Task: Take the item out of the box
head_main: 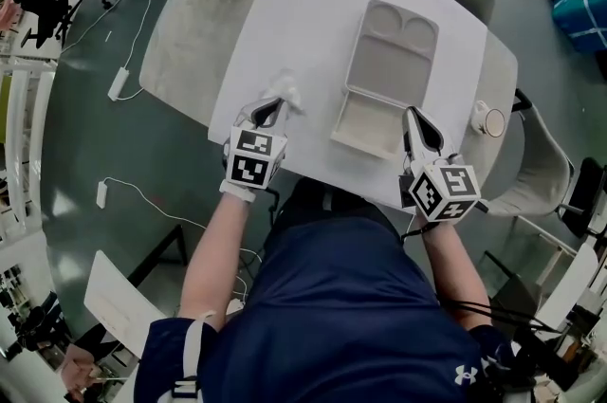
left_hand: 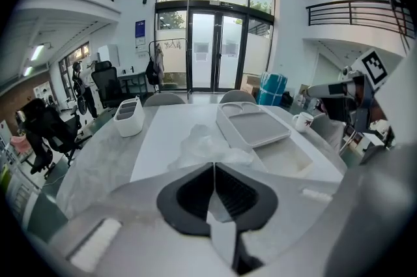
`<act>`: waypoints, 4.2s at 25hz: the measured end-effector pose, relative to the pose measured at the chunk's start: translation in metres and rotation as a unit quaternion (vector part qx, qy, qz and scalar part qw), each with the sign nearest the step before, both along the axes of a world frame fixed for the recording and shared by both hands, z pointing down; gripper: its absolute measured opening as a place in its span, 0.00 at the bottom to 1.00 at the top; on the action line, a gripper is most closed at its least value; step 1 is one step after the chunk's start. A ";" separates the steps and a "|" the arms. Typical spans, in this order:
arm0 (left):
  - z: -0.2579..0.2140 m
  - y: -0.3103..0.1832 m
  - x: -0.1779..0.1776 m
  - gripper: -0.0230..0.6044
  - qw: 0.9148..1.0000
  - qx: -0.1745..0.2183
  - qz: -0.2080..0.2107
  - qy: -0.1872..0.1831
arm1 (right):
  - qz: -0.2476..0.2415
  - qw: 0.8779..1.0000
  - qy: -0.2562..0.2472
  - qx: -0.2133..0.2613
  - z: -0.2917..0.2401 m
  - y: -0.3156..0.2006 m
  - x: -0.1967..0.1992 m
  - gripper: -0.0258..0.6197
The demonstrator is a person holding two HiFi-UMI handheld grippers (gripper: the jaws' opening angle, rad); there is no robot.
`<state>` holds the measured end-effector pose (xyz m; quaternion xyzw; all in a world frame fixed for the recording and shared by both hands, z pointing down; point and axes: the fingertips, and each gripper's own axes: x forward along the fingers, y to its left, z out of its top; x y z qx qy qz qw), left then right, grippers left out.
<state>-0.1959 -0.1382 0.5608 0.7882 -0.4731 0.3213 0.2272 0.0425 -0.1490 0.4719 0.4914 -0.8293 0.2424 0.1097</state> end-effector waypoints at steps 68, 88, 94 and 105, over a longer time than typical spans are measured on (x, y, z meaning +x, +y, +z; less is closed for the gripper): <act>-0.159 -0.035 0.065 0.25 0.978 0.202 0.023 0.034 | 0.017 0.996 -0.029 0.084 -0.076 0.002 0.016 0.04; -0.243 -0.041 0.103 0.25 0.955 0.282 0.037 0.082 | 0.026 0.983 -0.038 0.178 -0.158 -0.012 0.021 0.04; -0.245 -0.045 0.102 0.25 0.955 0.283 0.037 0.087 | 0.026 0.983 -0.037 0.178 -0.159 -0.016 0.019 0.04; -0.237 -0.042 0.100 0.25 0.957 0.276 0.034 0.088 | 0.017 0.984 -0.033 0.175 -0.152 -0.014 0.013 0.04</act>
